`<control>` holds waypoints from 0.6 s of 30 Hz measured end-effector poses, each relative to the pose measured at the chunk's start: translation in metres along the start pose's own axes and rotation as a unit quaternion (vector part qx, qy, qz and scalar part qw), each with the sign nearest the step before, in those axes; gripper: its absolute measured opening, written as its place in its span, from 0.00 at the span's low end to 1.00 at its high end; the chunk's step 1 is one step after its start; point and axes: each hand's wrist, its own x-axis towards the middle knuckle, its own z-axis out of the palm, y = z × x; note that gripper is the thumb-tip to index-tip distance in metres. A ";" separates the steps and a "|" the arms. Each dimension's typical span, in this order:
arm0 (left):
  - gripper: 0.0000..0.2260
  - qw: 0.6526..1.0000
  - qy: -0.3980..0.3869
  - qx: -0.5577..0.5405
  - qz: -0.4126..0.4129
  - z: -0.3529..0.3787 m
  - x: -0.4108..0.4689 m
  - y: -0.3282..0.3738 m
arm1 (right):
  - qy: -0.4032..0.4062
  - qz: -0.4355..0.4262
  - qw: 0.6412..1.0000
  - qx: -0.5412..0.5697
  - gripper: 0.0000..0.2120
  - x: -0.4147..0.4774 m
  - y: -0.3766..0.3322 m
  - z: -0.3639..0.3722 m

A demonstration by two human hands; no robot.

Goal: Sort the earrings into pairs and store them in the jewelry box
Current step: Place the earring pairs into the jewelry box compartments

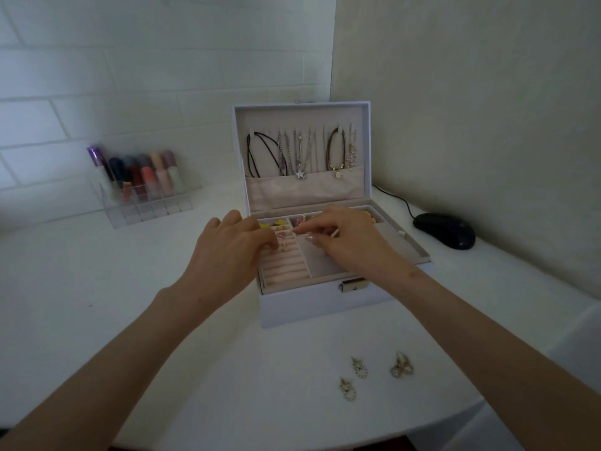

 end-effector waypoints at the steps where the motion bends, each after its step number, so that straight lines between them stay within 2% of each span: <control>1: 0.09 1.000 0.003 0.001 -0.007 -0.001 -0.001 0.001 | 0.006 -0.002 1.000 0.001 0.11 -0.003 0.000 -0.002; 4: 0.09 0.999 0.028 -0.018 -0.028 -0.010 -0.001 0.010 | 0.038 -0.001 0.999 -0.005 0.10 -0.016 -0.001 -0.013; 8: 0.07 0.997 0.062 -0.056 0.005 -0.020 -0.006 0.030 | 0.047 0.003 0.999 0.025 0.08 -0.039 -0.003 -0.025; 12: 0.05 0.980 0.075 -0.181 -0.026 -0.022 -0.024 0.057 | 0.015 0.023 0.999 0.025 0.09 -0.066 0.004 -0.030; 15: 0.07 0.968 0.055 -0.244 0.014 -0.016 -0.041 0.076 | -0.003 0.046 0.999 0.009 0.08 -0.092 0.016 -0.034; 18: 0.08 0.965 -0.005 -0.253 0.060 -0.008 -0.052 0.087 | -0.046 0.084 0.995 -0.009 0.06 -0.113 0.028 -0.037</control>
